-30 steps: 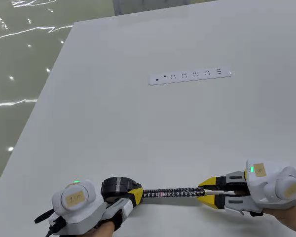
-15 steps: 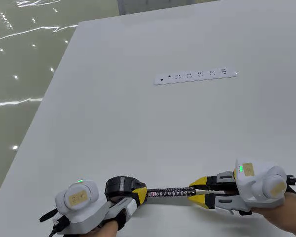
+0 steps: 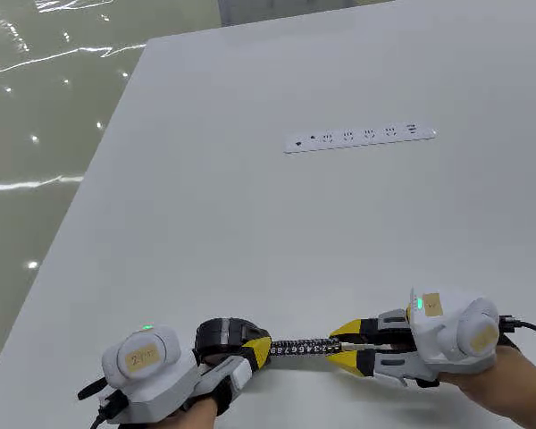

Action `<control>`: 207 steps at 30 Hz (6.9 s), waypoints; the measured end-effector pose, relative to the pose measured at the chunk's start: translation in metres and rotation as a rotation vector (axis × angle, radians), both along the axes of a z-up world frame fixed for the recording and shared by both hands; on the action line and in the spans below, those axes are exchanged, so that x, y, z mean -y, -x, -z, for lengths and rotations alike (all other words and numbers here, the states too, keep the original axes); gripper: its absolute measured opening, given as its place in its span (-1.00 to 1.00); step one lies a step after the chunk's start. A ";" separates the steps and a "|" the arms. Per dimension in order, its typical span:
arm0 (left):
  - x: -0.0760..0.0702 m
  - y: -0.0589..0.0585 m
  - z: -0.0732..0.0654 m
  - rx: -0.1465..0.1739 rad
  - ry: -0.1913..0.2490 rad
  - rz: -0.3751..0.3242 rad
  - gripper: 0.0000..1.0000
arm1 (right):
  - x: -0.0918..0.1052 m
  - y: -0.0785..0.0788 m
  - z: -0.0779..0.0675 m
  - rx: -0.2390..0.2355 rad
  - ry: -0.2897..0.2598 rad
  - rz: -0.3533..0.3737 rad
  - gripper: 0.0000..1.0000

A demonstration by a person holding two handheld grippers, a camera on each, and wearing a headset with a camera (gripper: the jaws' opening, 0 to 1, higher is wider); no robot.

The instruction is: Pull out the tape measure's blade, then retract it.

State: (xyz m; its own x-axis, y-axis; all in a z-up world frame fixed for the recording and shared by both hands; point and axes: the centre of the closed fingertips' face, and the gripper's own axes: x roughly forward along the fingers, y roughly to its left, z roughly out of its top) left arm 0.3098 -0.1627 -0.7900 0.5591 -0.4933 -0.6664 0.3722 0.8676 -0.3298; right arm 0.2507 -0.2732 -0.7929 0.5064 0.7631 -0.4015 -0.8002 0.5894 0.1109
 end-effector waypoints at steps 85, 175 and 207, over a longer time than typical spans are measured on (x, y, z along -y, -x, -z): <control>-0.001 -0.001 0.001 -0.015 0.012 0.006 0.15 | -0.056 -0.027 0.014 -0.014 -0.026 -0.050 -0.79; -0.020 0.017 -0.055 0.132 0.056 0.462 0.48 | 0.003 0.019 -0.041 -0.090 0.048 0.164 -0.01; -0.070 0.031 -0.073 0.222 0.032 0.532 0.67 | 0.092 0.097 -0.056 -0.105 0.148 0.371 0.37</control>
State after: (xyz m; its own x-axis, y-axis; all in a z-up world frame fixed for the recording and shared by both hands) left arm 0.2786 -0.0929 -0.7173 0.3537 -0.7628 -0.5414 0.8178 0.5331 -0.2169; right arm 0.1534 -0.3656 -0.7372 0.6868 0.4665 -0.5573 -0.5189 0.8517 0.0735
